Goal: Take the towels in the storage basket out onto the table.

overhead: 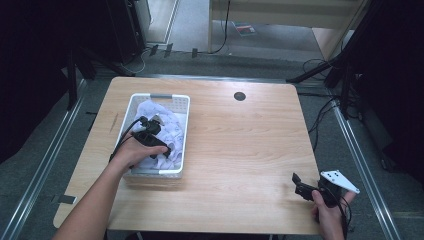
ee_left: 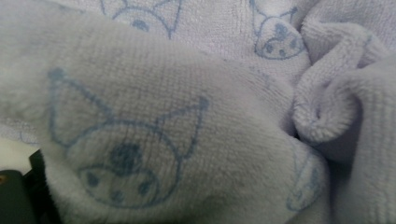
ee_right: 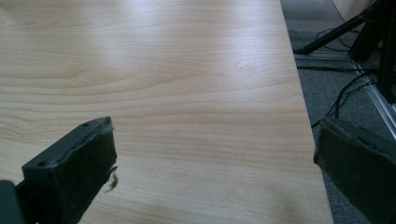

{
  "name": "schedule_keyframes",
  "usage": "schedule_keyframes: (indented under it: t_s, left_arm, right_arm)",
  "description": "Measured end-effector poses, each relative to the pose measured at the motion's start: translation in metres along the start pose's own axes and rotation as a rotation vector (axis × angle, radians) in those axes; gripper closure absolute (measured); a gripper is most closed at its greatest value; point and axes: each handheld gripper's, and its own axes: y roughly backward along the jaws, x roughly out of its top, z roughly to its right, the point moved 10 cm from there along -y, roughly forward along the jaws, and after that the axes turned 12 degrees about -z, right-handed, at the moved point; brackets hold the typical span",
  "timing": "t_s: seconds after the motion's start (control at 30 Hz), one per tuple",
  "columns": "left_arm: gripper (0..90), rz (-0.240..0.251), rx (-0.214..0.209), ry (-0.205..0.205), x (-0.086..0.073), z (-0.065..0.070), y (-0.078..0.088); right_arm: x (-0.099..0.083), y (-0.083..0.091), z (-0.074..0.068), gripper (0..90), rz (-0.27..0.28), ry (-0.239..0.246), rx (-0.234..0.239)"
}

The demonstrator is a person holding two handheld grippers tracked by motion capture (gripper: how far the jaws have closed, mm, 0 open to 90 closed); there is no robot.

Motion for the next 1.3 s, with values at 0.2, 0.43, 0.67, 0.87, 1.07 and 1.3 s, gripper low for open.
schedule_keyframes:
  t_s: [0.2, 0.43, 0.67, 0.87, 1.07, 1.3]
  left_arm:
    - [35.5, 0.035, -0.017, -0.03, 0.0, 0.004, 0.009]
    - [58.4, 0.068, -0.089, -0.032, 0.0, 0.007, 0.013]
    - [61.7, 0.141, -0.081, -0.03, -0.002, 0.002, 0.032]
    - [62.0, 0.174, -0.076, -0.044, -0.004, -0.001, 0.057]
    - [62.0, 0.224, -0.067, -0.047, -0.004, -0.005, 0.089]
    - [62.0, 0.255, -0.056, -0.057, -0.001, -0.005, 0.12]
  right_arm:
    - [0.0, 0.0, 0.0, 0.0, -0.002, 0.002, 0.001]
    - [0.0, 0.0, 0.0, 0.0, -0.001, 0.0, 0.006]
    - [0.0, 0.0, 0.0, 0.0, -0.003, -0.011, 0.01]
    - [0.0, 0.0, 0.0, 0.0, -0.003, -0.008, 0.01]
    - [0.0, 0.0, 0.0, 0.0, -0.002, -0.006, 0.01]
    - [0.0, 0.0, 0.0, 0.0, 0.002, -0.002, 0.01]
